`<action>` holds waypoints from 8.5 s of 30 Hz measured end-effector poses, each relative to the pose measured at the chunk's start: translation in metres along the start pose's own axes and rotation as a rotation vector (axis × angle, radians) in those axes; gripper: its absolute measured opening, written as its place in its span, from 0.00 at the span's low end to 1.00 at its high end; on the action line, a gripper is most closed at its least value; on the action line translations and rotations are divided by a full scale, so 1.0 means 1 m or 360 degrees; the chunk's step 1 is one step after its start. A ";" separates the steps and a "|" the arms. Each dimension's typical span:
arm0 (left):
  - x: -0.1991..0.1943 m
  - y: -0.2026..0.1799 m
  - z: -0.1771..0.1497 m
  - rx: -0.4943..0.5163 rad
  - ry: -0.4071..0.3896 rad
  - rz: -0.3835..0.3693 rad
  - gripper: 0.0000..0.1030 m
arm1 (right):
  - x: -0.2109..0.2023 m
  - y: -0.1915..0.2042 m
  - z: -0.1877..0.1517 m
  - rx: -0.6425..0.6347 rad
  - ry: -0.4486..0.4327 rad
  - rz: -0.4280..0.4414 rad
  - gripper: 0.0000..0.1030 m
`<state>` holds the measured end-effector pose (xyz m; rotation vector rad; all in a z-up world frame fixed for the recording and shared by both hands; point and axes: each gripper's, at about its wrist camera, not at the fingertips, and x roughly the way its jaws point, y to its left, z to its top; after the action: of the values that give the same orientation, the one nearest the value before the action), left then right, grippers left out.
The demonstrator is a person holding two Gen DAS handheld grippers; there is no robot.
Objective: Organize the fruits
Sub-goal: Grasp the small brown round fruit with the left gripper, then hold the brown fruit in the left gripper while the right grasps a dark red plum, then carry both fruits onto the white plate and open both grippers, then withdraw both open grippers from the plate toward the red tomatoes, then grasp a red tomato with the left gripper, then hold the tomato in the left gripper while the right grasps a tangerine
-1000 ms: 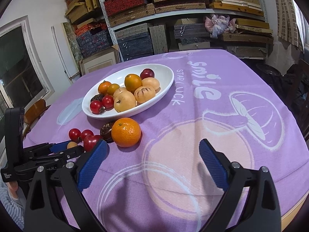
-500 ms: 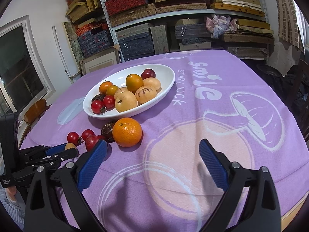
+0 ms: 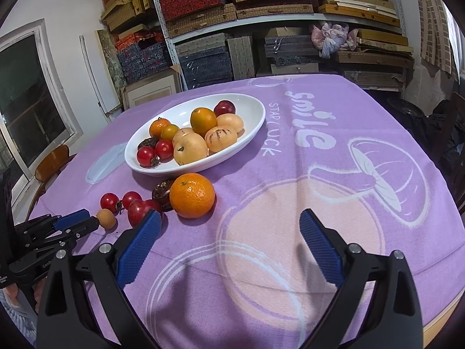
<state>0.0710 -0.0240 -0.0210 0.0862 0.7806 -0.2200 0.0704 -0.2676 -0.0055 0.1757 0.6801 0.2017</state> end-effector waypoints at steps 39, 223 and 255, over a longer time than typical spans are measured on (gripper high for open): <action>0.018 -0.043 0.016 0.0080 0.0086 -0.0086 0.67 | 0.002 -0.005 -0.003 0.0008 0.0015 0.0004 0.92; 0.041 0.018 0.029 -0.0149 0.0076 0.0144 0.30 | -0.001 -0.006 0.000 0.0024 -0.0016 0.0014 0.88; 0.041 0.020 0.029 -0.0162 0.0076 0.0145 0.30 | 0.079 0.042 0.016 -0.0218 0.0280 0.0002 0.60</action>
<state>0.1236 -0.0159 -0.0293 0.0304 0.8323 -0.0919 0.1359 -0.2098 -0.0316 0.0267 0.8378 0.2661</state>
